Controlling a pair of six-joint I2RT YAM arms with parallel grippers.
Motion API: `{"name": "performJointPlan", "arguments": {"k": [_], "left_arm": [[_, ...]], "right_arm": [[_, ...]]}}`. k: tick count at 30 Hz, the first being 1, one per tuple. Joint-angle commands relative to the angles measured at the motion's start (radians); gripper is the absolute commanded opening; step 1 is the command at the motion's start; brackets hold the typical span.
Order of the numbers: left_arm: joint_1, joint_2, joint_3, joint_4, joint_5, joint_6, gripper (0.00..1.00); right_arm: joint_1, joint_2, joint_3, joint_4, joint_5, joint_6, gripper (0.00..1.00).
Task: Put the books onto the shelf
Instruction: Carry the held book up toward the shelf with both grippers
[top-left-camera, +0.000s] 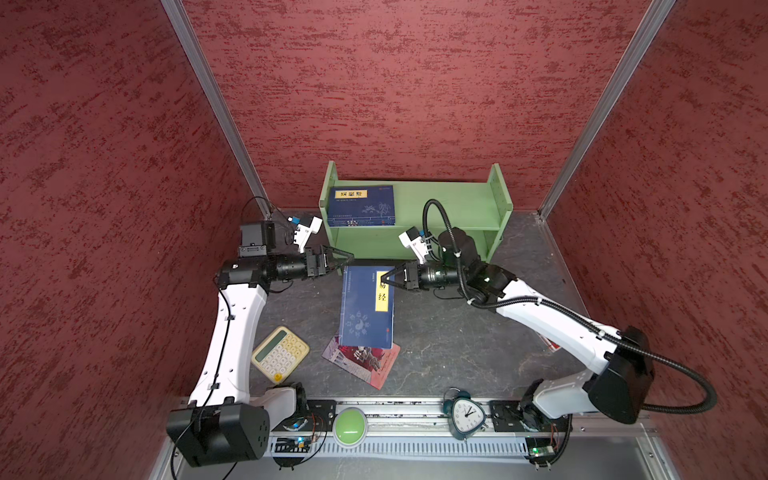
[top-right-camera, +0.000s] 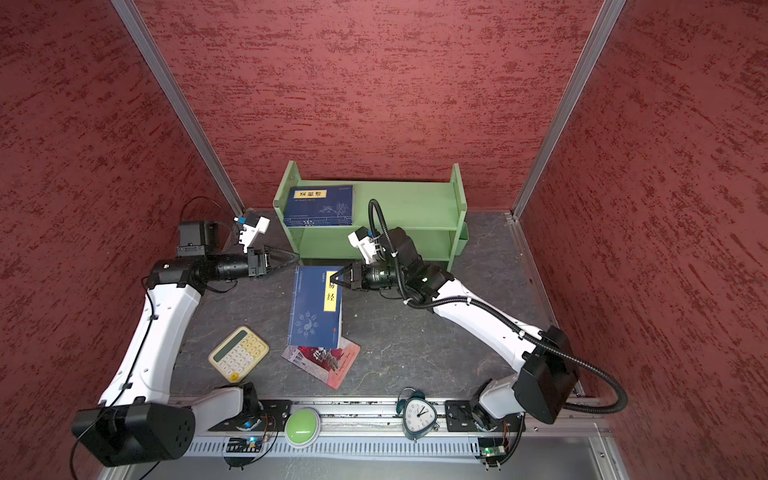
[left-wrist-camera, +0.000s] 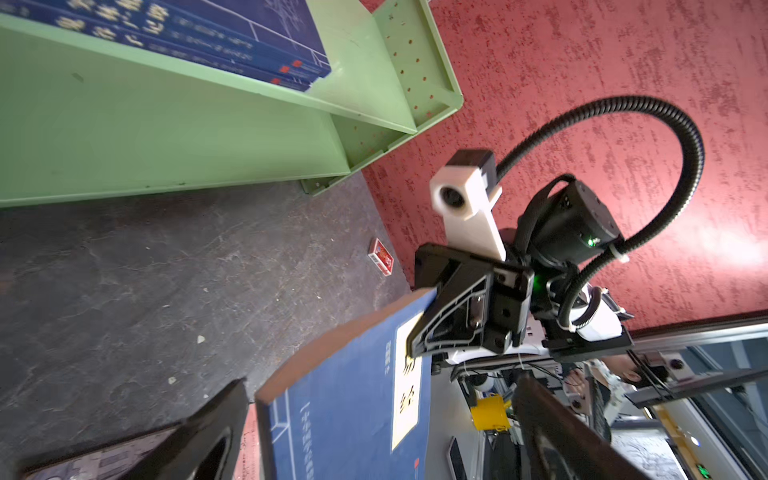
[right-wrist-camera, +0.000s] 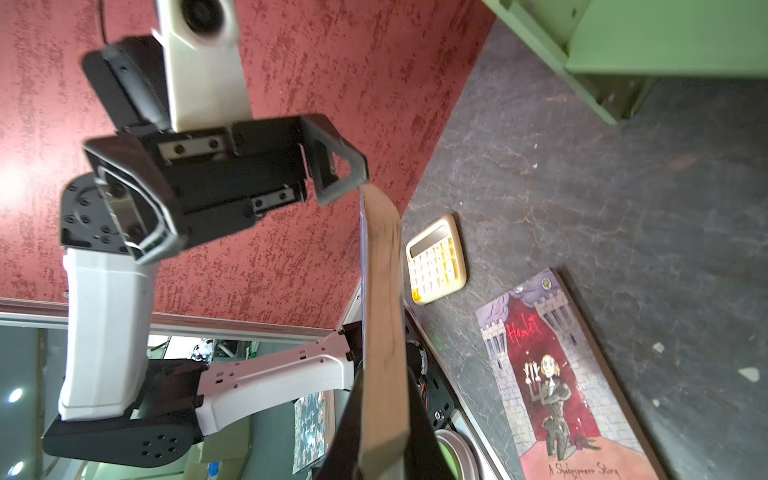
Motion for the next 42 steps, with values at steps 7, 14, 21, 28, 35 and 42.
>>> {"name": "performJointPlan", "arguments": {"k": [7, 14, 21, 28, 35, 42], "left_arm": [[0.013, -0.027, -0.026, -0.094, 0.057, 0.065, 0.99], [-0.085, 0.007, -0.023, -0.066, 0.086, 0.053, 0.97], [-0.107, 0.011, -0.03, 0.09, 0.115, -0.069, 0.8], [-0.106, -0.006, -0.077, 0.244, 0.135, -0.207, 0.5], [-0.107, -0.007, -0.08, 0.33, 0.146, -0.291, 0.31], [-0.109, -0.015, -0.084, 0.389, 0.142, -0.352, 0.0]], "right_arm": [[-0.084, 0.061, 0.253, -0.172, -0.099, -0.125, 0.03], [-0.119, 0.118, 0.339, -0.181, -0.194, -0.136, 0.04], [-0.149, 0.144, 0.377, -0.188, -0.279, -0.151, 0.04], [-0.168, 0.165, 0.377, -0.143, -0.344, -0.124, 0.05], [-0.177, 0.183, 0.352, -0.033, -0.398, -0.058, 0.06], [-0.182, 0.206, 0.36, 0.018, -0.407, -0.012, 0.14]]}}
